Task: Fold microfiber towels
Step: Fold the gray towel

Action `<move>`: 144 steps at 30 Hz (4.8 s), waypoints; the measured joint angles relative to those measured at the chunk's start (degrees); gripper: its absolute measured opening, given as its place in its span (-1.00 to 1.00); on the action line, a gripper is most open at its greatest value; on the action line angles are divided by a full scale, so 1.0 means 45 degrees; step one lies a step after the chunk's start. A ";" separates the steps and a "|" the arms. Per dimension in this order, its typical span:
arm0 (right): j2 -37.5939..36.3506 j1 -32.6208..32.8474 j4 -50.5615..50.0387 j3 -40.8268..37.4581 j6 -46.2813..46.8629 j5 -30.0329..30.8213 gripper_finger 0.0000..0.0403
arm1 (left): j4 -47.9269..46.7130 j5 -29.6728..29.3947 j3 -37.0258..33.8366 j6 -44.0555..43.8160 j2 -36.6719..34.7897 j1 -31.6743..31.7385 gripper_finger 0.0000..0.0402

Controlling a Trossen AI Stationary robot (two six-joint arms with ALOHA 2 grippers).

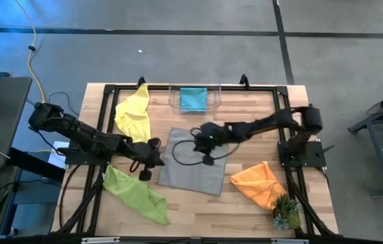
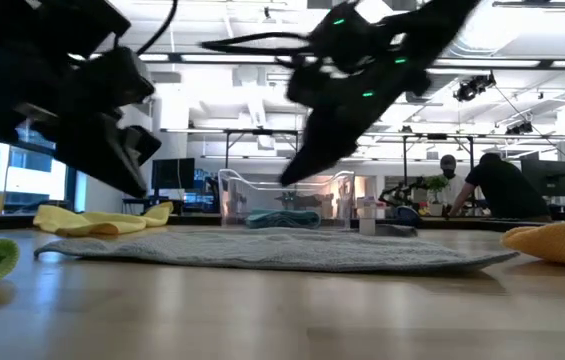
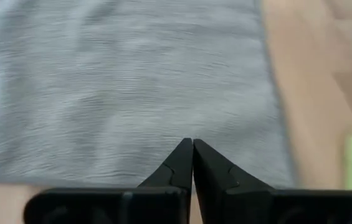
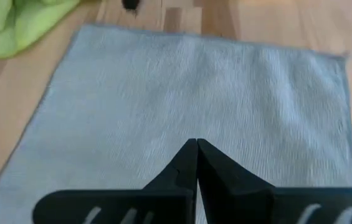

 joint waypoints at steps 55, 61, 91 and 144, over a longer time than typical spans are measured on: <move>0.0339 0.9162 -0.3215 -0.0744 0.3505 0.7634 -0.37 | 0.0570 -0.3130 0.1439 -0.2102 0.3732 -0.4627 -1.00; 0.0596 0.9069 -0.3103 -0.0791 0.3312 0.7425 -0.79 | 0.0605 -0.3274 0.1444 -0.2256 0.3717 -0.4642 -1.00; -0.3155 0.4373 -0.7350 -0.0786 0.5641 0.9406 -1.00 | -0.3966 -0.7846 0.2038 -0.2765 -0.1219 0.0414 -1.00; -0.3095 0.1650 -0.0686 -0.4796 0.7633 0.3198 -0.87 | -0.0230 0.0495 0.1478 0.1496 0.3003 0.4108 -0.98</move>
